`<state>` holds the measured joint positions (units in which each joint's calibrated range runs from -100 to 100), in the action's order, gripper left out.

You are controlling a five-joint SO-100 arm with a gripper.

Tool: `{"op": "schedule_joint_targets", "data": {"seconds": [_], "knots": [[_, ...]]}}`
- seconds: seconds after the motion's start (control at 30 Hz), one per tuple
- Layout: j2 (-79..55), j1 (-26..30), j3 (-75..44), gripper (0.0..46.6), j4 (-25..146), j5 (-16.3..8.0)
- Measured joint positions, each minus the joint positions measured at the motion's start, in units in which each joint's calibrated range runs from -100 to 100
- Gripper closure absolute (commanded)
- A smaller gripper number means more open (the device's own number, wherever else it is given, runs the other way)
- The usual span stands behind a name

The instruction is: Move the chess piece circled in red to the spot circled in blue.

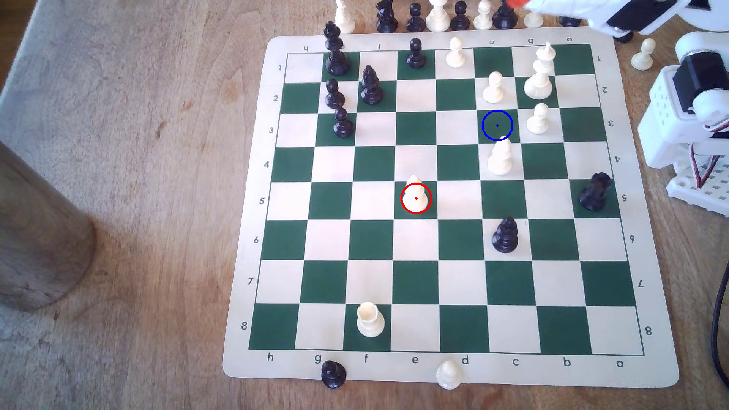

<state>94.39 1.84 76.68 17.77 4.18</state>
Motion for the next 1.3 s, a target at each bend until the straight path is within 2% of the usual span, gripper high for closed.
{"op": "schedule_joint_targets", "data": {"seconds": [0.03, 0.07, 0.1, 0.17, 0.3, 0.37, 0.4, 0.5, 0.53, 0.63, 0.67, 0.7, 0.83, 0.97, 1.17, 1.23, 1.3], "knots": [[-0.6, 0.0, 0.0, 34.3, 0.0, -1.0], [-1.3, 0.2, 0.0, 37.7, 0.0, -1.5], [-3.3, 0.1, -0.3, 38.2, 1.4, -1.2], [-5.8, 0.1, -1.3, 38.0, 3.5, -1.0], [-15.8, 0.1, -10.4, 31.8, 15.3, -0.9], [-21.4, 0.5, -15.7, 35.2, 20.9, -1.5], [-27.5, 1.0, -21.5, 33.8, 26.9, -2.7], [-33.9, 2.1, -27.3, 29.0, 31.3, -4.5], [-38.1, 3.0, -30.6, 28.3, 32.4, -6.4], [-44.1, 3.8, -35.2, 31.8, 35.1, -9.1], [-46.8, 3.9, -37.8, 31.5, 36.2, -10.5], [-51.9, 4.3, -42.3, 31.5, 37.4, -13.2], [-60.6, 4.3, -49.3, 31.5, 40.8, -17.2], [-70.5, 4.3, -56.8, 30.6, 46.9, -19.1], [-80.5, 4.3, -61.9, 28.8, 50.2, -19.7], [-82.4, 4.3, -62.7, 31.8, 50.2, -19.7], [-85.0, 4.3, -63.4, 32.0, 50.1, -19.7]]}}
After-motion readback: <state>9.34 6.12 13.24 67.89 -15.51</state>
